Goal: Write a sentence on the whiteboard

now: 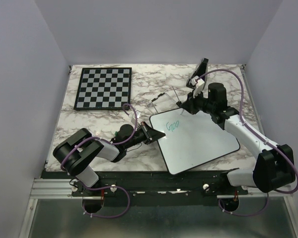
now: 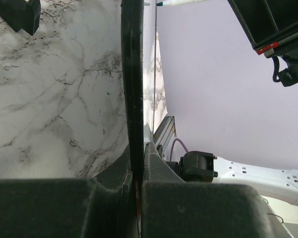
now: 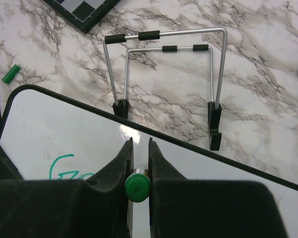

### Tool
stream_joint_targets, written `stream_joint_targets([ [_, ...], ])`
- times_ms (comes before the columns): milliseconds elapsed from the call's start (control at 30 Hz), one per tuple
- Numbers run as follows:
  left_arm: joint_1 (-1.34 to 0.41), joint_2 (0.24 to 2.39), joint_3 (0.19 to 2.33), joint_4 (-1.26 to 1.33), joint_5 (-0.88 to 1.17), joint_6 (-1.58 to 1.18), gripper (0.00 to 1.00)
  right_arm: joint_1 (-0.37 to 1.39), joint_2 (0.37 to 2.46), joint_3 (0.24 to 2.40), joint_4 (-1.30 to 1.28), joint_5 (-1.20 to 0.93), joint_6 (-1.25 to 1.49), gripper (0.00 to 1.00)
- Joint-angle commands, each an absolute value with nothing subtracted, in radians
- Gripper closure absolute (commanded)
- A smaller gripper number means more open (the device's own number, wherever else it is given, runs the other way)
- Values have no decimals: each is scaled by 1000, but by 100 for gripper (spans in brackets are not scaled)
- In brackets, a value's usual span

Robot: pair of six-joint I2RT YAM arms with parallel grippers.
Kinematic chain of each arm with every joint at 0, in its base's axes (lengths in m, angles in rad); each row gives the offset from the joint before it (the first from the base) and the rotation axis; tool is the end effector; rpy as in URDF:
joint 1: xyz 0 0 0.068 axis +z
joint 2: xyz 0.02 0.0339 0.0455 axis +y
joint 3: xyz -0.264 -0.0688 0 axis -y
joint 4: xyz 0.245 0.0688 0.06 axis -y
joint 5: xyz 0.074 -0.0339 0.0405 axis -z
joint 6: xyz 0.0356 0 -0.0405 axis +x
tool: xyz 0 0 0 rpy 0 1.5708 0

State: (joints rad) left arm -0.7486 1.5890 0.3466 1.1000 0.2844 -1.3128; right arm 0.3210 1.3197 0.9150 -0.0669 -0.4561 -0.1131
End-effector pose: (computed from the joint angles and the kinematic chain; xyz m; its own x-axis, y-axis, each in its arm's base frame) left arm 0.1893 -0.1895 0.1495 -0.8549 -0.4725 -0.2141 0.1181 0.2246 -0.9673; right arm 0.2775 0.1088 0.2798 -0.3544 -0.2246 -0.9077 -0.7001 0.7073 0.0983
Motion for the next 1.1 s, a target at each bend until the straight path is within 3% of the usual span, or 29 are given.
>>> stream_joint_targets([
  [0, -762, 1598, 357, 1141, 330, -1243, 100, 321, 1347, 927, -15, -430, -101, 100],
  [1067, -762, 1606, 356, 1152, 328, -1244, 100, 321, 1244, 841, -189, -532, -176, 99],
])
